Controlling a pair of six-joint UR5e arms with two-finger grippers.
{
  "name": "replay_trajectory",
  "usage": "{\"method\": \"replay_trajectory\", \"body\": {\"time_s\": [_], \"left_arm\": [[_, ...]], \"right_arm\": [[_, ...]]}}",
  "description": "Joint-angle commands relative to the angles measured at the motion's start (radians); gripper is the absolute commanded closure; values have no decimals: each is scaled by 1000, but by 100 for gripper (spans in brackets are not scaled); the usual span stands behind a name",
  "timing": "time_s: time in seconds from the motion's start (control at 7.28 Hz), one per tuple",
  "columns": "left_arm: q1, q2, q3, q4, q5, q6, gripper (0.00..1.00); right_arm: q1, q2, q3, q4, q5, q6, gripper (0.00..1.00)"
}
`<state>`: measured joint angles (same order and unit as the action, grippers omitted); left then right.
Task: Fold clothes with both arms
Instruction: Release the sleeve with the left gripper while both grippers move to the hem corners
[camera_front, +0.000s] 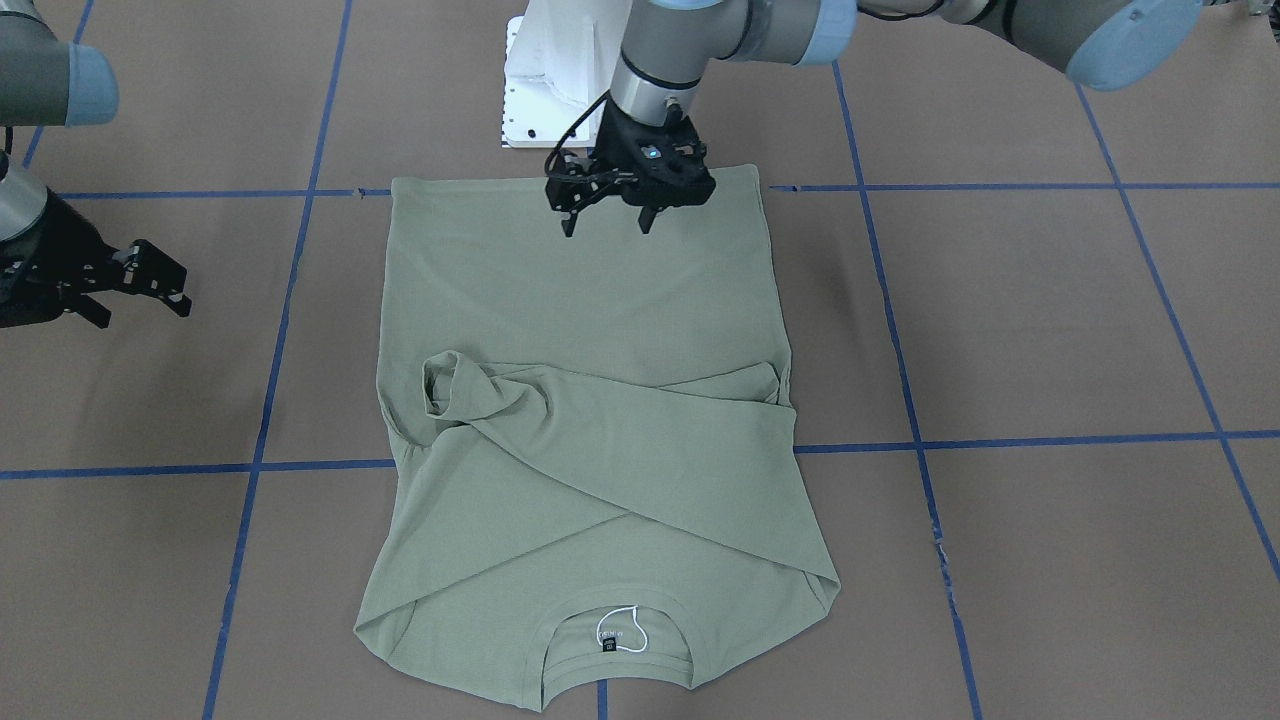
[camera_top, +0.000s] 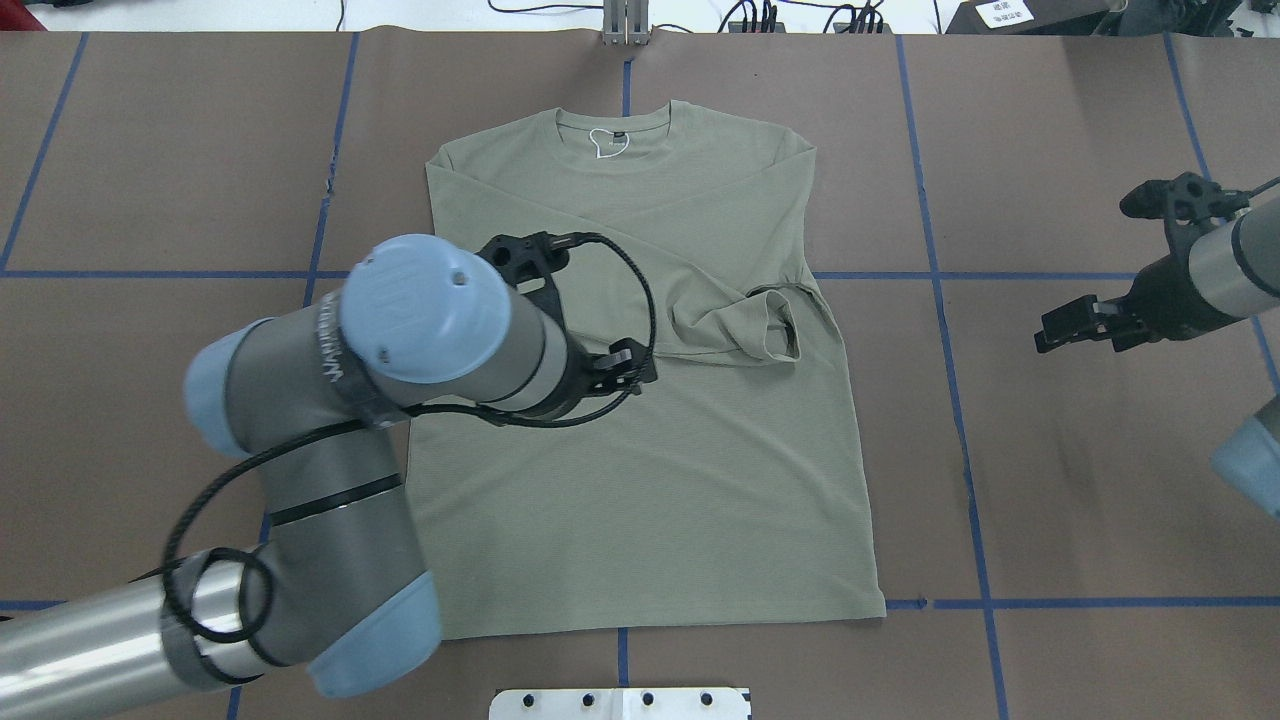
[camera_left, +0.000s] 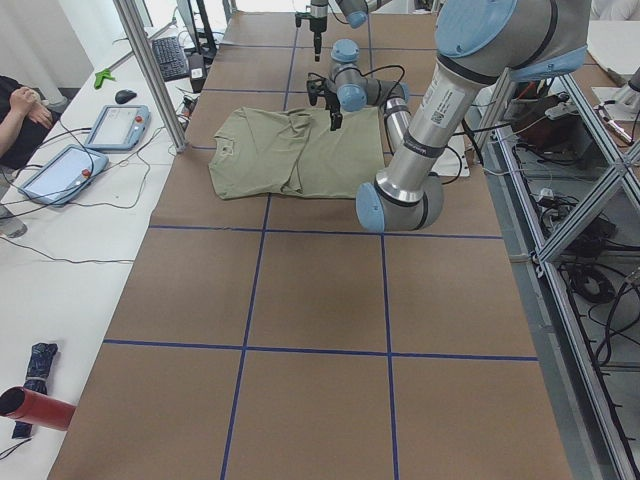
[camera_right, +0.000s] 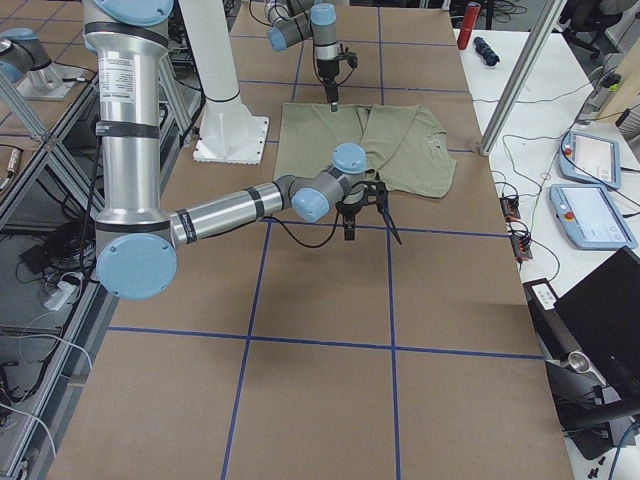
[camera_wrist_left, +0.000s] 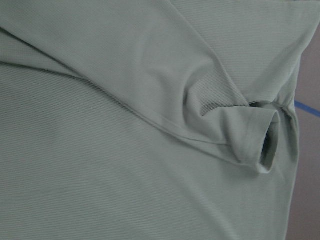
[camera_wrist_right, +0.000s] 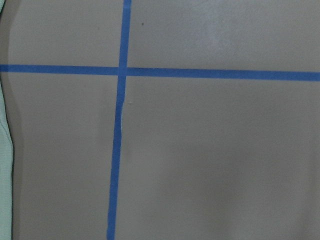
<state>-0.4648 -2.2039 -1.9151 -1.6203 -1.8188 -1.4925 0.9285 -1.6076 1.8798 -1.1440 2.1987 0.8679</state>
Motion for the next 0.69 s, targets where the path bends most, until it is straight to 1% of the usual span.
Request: {"method": "replay_trajectory", "body": {"time_s": [0.0, 0.14, 0.41, 0.55], "left_arm": [[-14, 191, -162, 31, -5, 153, 0], [-14, 250, -174, 24, -5, 179, 0], [-11, 315, -176, 2, -2, 193, 0], [-11, 320, -174, -24, -4, 193, 0]], "right_arm": [[-190, -55, 111, 44, -118, 214, 0], [-306, -57, 163, 44, -207, 349, 0], [-571, -46, 206, 43, -452, 542, 0], [-633, -34, 209, 35, -485, 574, 0]]}}
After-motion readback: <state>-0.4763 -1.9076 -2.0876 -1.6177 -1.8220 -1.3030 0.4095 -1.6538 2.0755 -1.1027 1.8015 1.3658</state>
